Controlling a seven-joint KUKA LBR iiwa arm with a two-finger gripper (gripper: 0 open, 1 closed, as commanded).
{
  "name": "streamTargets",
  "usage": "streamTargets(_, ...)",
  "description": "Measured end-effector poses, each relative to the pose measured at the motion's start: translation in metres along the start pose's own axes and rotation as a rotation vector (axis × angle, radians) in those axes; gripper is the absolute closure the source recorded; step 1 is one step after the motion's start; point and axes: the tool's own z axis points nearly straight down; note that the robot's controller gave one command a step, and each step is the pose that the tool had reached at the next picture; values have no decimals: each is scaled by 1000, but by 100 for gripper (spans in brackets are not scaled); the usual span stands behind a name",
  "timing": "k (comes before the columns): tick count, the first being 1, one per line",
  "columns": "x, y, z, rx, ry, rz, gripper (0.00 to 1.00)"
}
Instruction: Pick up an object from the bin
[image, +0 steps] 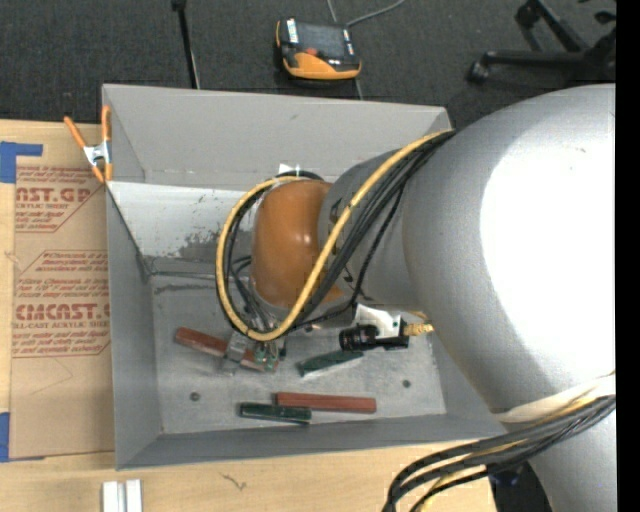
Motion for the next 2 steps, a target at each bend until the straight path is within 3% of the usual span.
streamTargets(2, 0, 0, -14, 0, 0, -1, 100)
